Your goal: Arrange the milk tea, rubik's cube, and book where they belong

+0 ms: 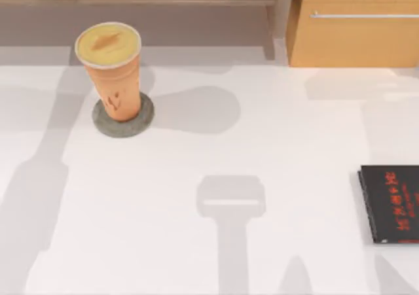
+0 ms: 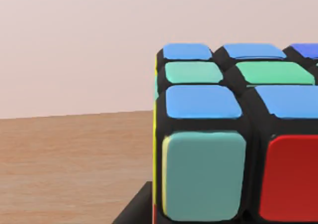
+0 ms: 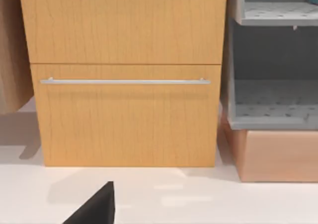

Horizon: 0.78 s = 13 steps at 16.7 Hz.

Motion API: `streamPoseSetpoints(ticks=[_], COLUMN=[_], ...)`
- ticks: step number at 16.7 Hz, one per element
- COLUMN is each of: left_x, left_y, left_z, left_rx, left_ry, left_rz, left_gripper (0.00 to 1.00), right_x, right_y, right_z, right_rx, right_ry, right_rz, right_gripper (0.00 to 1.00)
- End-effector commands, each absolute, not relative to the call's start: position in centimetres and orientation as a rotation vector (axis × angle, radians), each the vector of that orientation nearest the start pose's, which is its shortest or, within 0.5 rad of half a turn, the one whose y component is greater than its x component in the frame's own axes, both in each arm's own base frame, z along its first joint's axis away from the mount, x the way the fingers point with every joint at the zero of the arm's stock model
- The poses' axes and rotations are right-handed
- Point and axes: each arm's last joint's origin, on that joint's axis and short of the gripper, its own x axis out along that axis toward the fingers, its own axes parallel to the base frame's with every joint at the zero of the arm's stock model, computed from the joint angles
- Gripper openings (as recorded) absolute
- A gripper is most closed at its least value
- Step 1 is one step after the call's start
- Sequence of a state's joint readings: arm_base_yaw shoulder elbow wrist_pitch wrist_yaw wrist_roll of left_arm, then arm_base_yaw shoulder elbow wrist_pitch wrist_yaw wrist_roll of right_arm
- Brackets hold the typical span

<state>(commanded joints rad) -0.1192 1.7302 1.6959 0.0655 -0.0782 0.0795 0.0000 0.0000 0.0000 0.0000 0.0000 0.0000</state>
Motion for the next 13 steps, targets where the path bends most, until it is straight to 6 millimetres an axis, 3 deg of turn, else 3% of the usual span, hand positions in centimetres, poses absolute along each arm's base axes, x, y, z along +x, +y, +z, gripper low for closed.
streamPoseSetpoints(ticks=[6, 11, 13], left_x=[44.6, 44.9, 44.9], left_y=[-4.1, -4.1, -4.1], left_z=[40.0, 39.6, 39.6], left_rx=[0.006, -0.002, -0.002], left_ry=[-0.013, 0.0, 0.0], left_rz=[-0.022, -0.022, -0.022], left_gripper=[0.0, 0.0, 0.15], right_x=[10.6, 10.6, 10.6], right_y=[-0.1, -0.1, -0.1], right_z=[16.0, 16.0, 16.0], right_rx=[0.0, 0.0, 0.0], right_ry=[0.0, 0.0, 0.0], right_rz=[0.0, 0.0, 0.0], right_gripper=[1.0, 1.0, 1.0])
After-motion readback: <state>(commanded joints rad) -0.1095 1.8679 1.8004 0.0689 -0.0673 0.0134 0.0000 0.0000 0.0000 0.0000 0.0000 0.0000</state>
